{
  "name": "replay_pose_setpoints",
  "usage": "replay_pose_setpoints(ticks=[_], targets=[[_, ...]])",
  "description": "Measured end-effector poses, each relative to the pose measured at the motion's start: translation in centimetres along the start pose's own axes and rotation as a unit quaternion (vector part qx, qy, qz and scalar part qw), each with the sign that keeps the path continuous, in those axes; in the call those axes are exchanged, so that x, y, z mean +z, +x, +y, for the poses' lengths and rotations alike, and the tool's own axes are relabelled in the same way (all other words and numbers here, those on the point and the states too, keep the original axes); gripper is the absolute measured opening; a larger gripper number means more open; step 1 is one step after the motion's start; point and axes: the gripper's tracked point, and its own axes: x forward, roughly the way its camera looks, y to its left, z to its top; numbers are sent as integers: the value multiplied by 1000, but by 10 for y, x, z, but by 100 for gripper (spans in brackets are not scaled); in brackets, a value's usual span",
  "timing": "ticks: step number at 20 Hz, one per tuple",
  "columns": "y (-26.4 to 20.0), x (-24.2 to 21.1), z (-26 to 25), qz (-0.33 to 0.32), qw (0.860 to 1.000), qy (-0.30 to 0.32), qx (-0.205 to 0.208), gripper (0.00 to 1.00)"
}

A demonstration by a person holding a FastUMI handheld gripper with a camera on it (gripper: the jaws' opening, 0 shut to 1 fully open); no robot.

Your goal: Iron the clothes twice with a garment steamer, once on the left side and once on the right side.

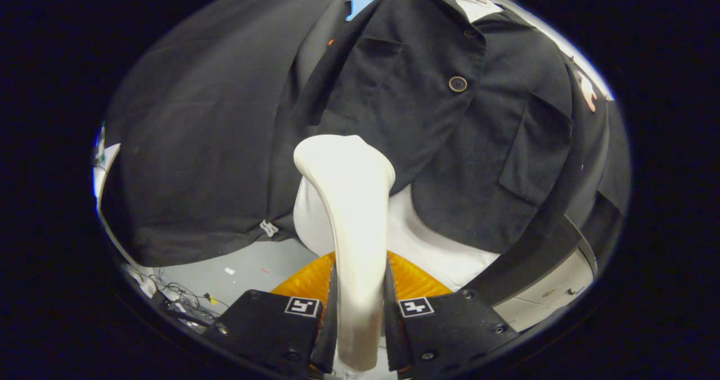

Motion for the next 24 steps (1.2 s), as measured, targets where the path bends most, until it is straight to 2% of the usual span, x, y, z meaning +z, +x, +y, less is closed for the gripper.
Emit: replay_pose_setpoints(ticks=[4, 7, 10, 14, 19, 22, 24], targets=[[-33, 2, -25, -7, 999, 33, 1, 38], [-71, 7, -59, -29, 996, 79, -17, 38], [-117, -3, -98, -46, 988, 133, -60, 38], [-200, -46, -156, -35, 970, 192, -145, 38], [-301, -81, -196, -36, 952, 203, -224, 38], [-344, -107, -213, -26, 945, 191, -265, 38], [-362, -122, -220, -22, 942, 189, -276, 38]])
